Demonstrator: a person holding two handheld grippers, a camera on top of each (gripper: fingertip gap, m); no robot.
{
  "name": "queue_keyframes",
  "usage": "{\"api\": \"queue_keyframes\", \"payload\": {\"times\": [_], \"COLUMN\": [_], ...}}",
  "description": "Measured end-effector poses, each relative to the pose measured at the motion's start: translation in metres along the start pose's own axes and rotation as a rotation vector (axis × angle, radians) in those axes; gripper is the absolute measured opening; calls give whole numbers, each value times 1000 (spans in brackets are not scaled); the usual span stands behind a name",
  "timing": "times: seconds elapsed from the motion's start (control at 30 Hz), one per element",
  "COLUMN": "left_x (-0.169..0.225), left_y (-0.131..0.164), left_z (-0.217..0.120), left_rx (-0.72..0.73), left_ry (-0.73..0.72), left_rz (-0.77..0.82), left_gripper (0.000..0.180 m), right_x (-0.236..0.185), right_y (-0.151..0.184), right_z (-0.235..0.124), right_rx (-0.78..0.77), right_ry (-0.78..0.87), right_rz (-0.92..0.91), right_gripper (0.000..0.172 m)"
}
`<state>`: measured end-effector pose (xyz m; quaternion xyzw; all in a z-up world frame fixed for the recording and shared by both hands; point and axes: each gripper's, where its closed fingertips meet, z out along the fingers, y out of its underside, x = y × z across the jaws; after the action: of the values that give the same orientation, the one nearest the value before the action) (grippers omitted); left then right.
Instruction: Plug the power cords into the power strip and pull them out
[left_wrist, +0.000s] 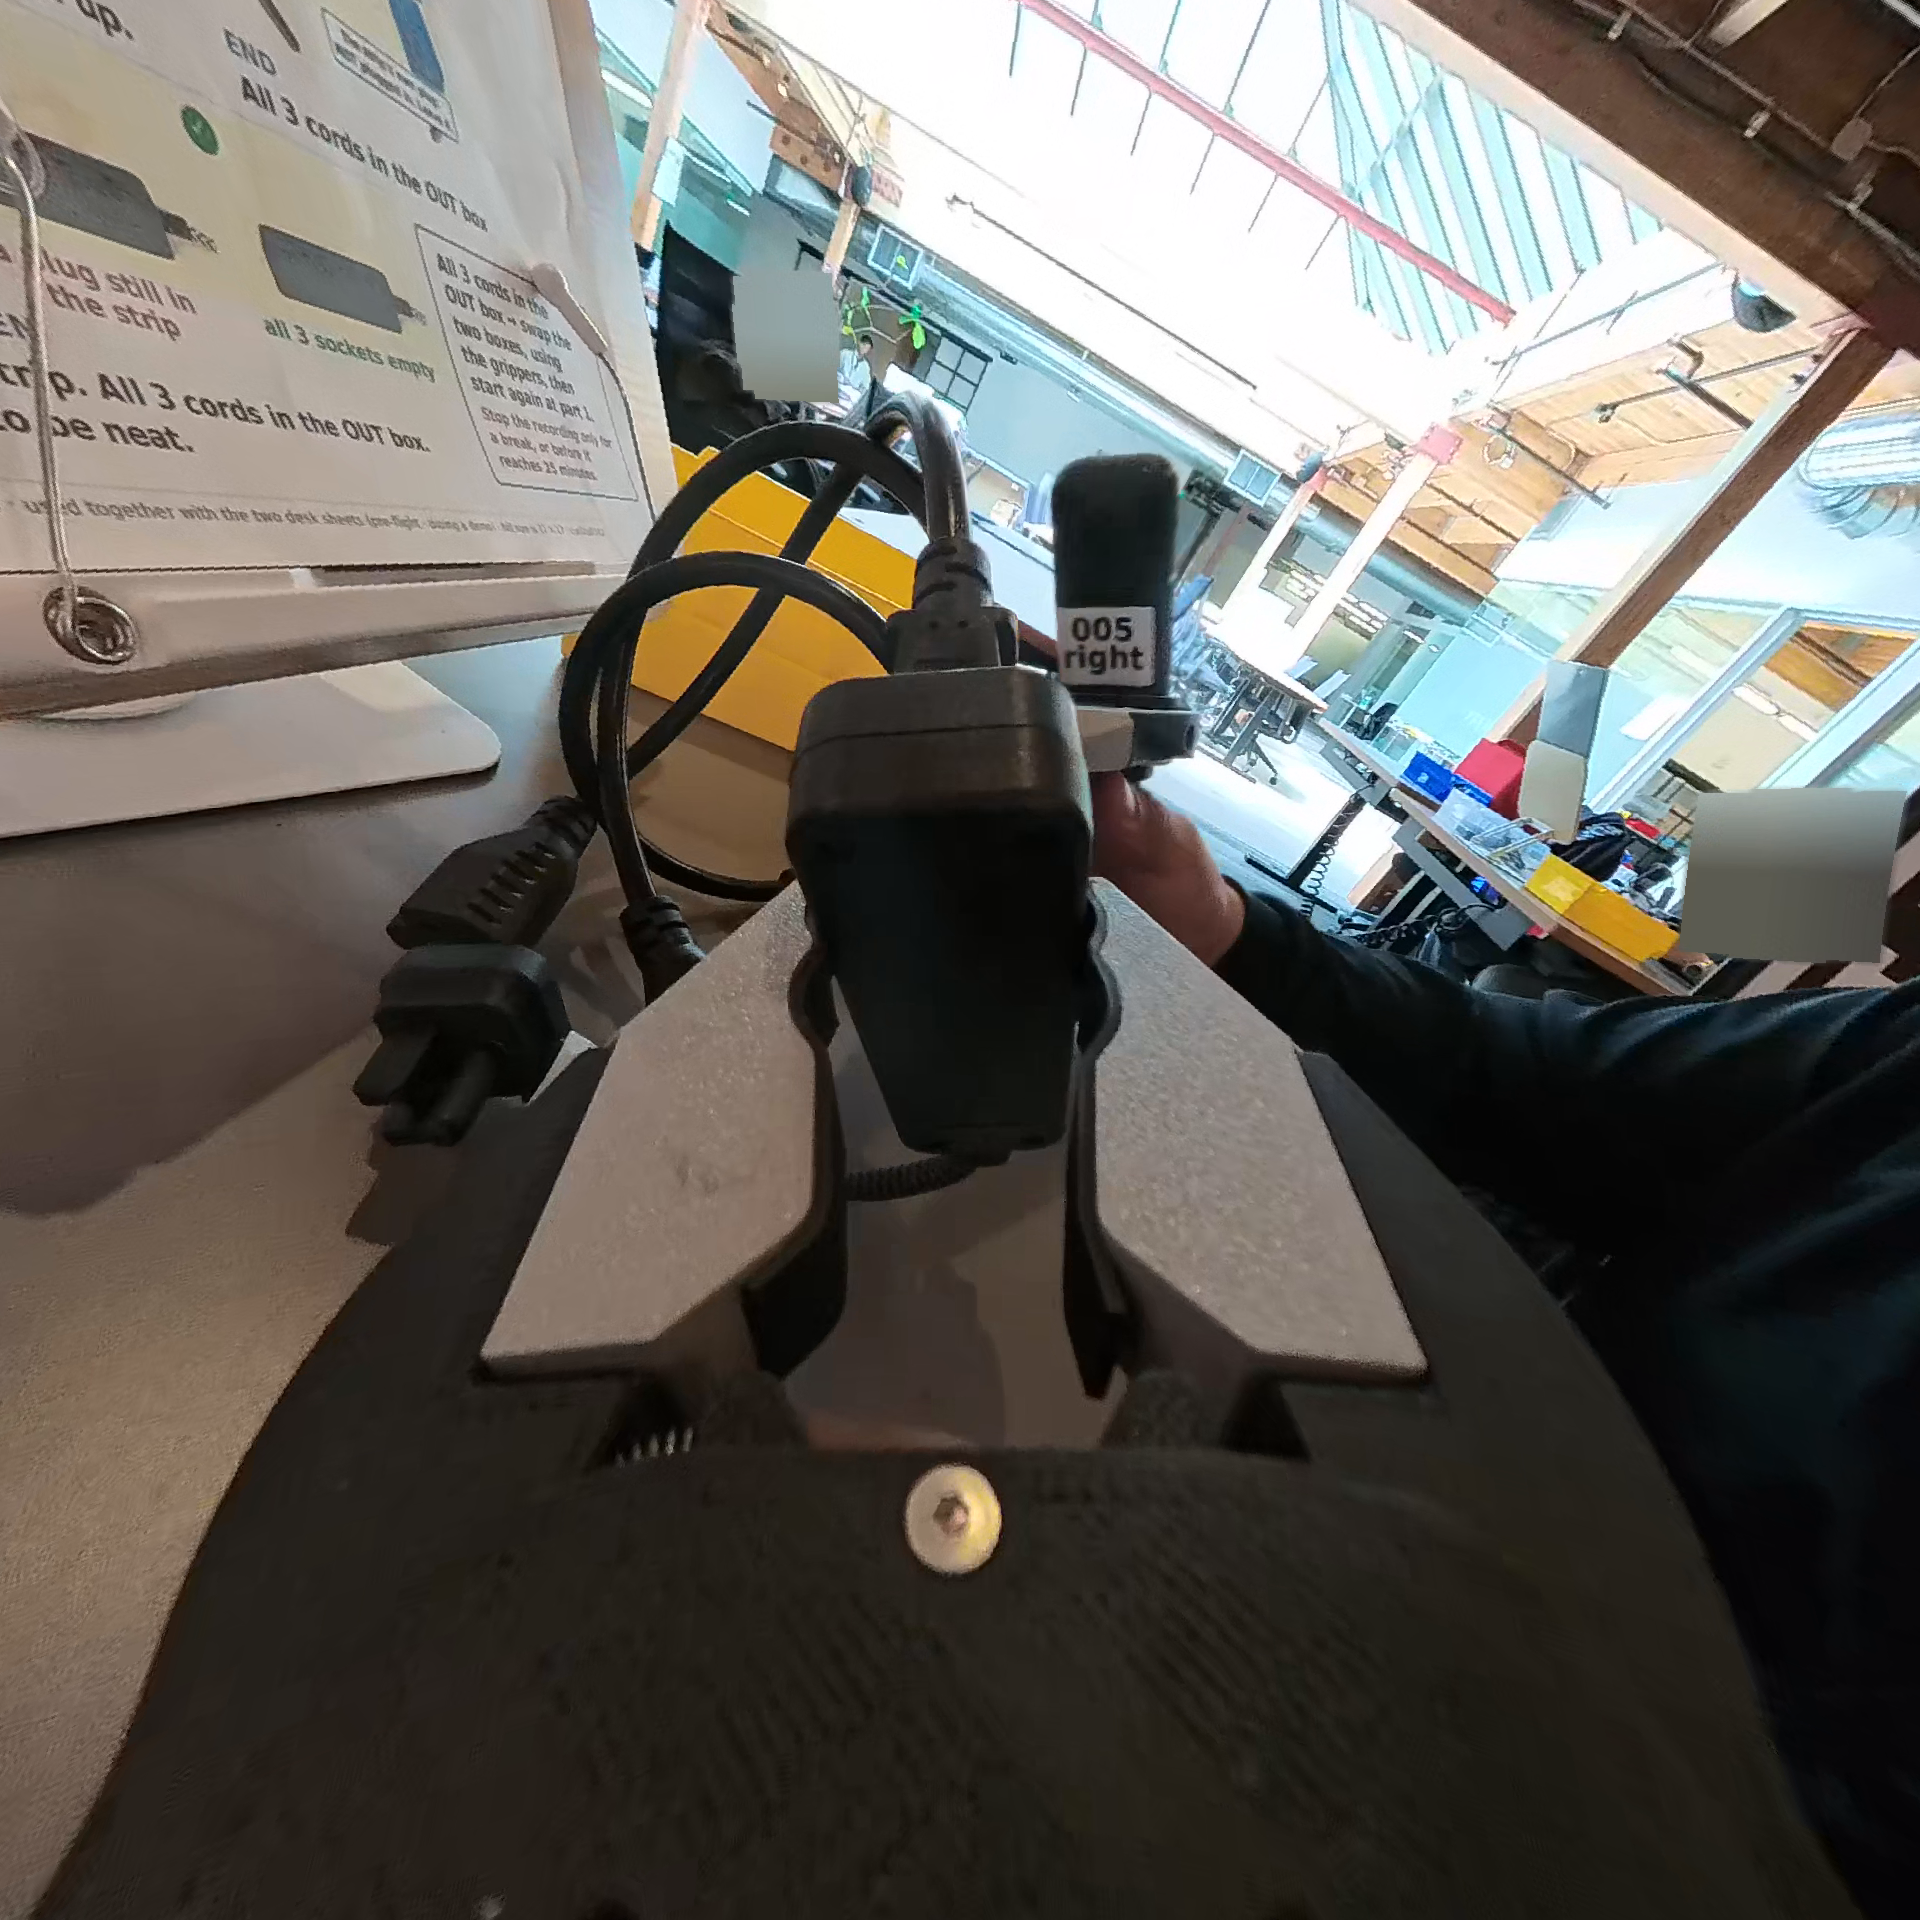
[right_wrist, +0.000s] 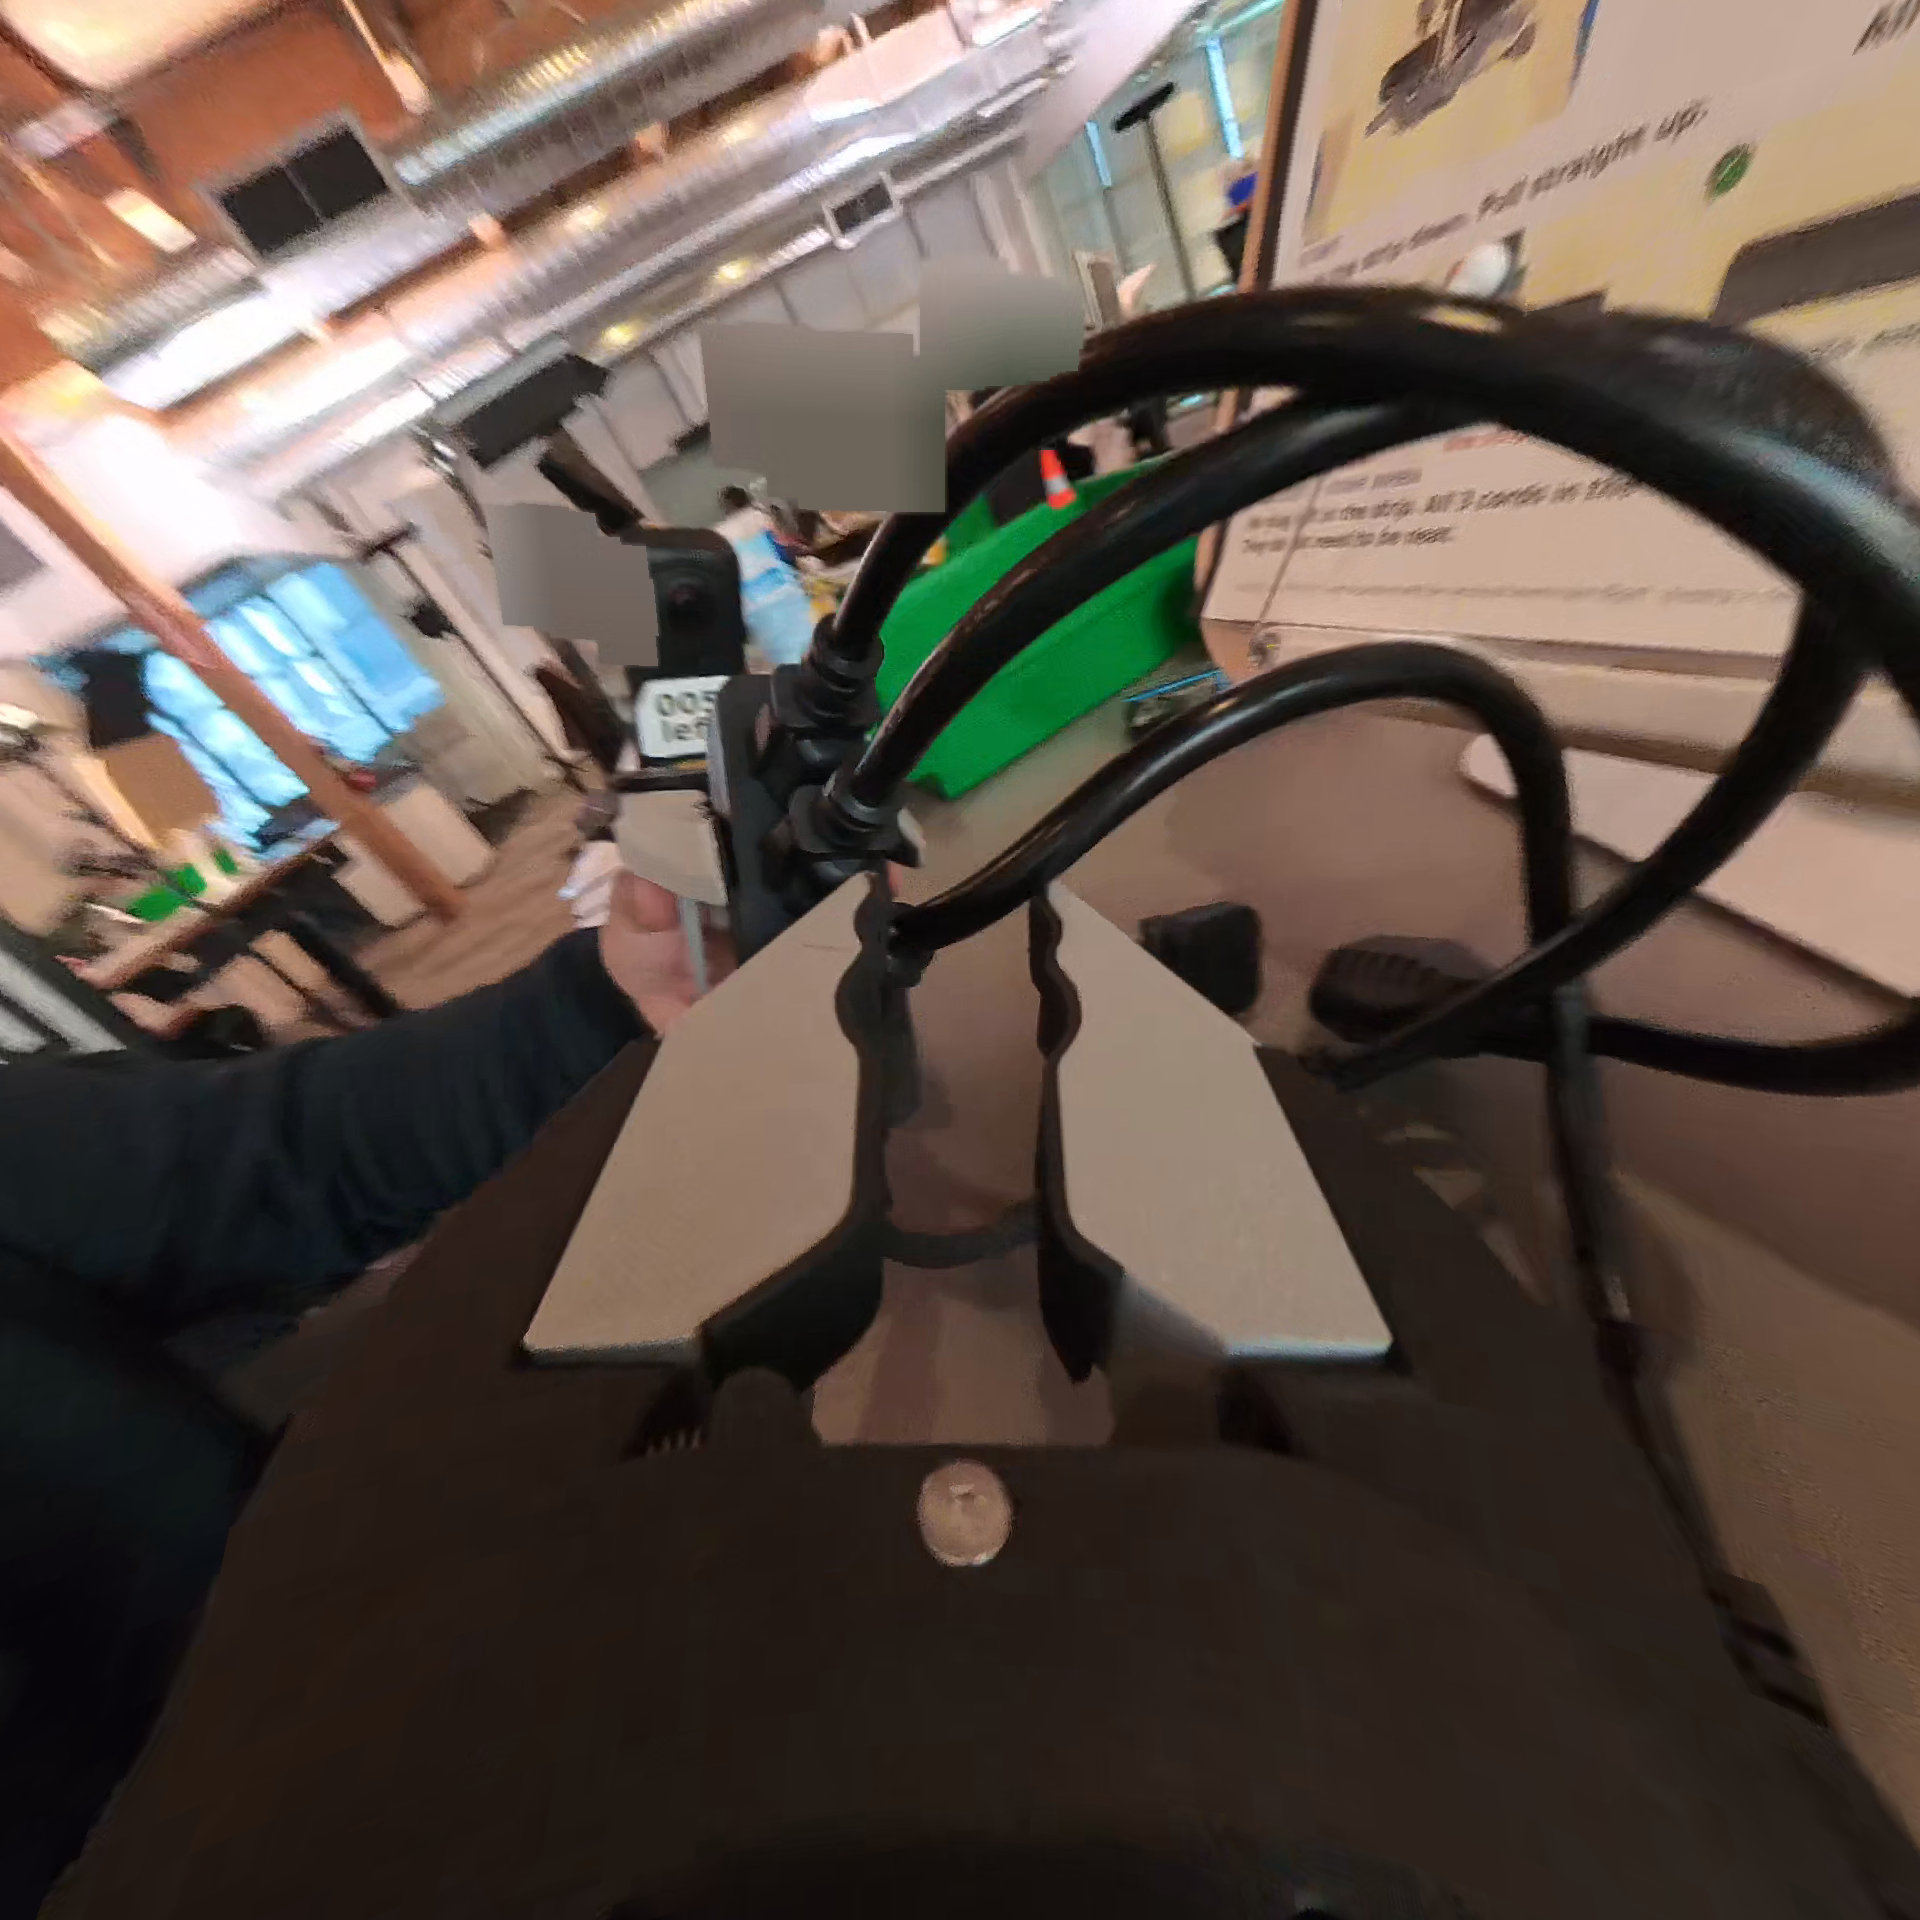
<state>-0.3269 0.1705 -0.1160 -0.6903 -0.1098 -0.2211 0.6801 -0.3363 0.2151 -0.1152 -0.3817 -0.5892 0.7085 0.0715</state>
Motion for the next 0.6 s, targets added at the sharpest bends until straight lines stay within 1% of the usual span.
{"api": "queue_keyframes", "payload": {"times": [0.07,0.13,0.17,0.2,0.23,0.27,0.33,0.43,0.47,0.53,0.6], "left_x": [1,8,10,12,8,6,6,6,4,1,2], "left_y": [2,7,13,26,40,46,45,51,56,62,62], "left_z": [-1,0,4,9,13,15,14,11,10,12,14], "left_rx": [-22,-54,-89,-155,-232,-267,-281,-335,-369,-384,-377], "left_ry": [16,53,55,44,6,-26,-30,-31,-51,-76,-79], "left_rz": [-22,-29,-8,28,88,146,145,187,221,281,268], "left_gripper": [43,45,50,55,53,54,48,49,46,48,48], "right_x": [-2,-6,-10,-15,-19,-21,-20,-25,-28,-35,-36], "right_y": [0,0,0,2,3,2,3,5,6,6,4], "right_z": [1,2,3,4,6,6,4,2,2,3,3], "right_rx": [17,24,27,27,26,30,-1,-56,-59,-53,-32], "right_ry": [-53,-101,-129,-160,-185,-191,-173,-183,-198,-217,-223], "right_rz": [39,50,62,72,74,71,47,4,-11,-64,-53], "right_gripper": [20,19,18,16,15,14,12,11,11,9,9]}}
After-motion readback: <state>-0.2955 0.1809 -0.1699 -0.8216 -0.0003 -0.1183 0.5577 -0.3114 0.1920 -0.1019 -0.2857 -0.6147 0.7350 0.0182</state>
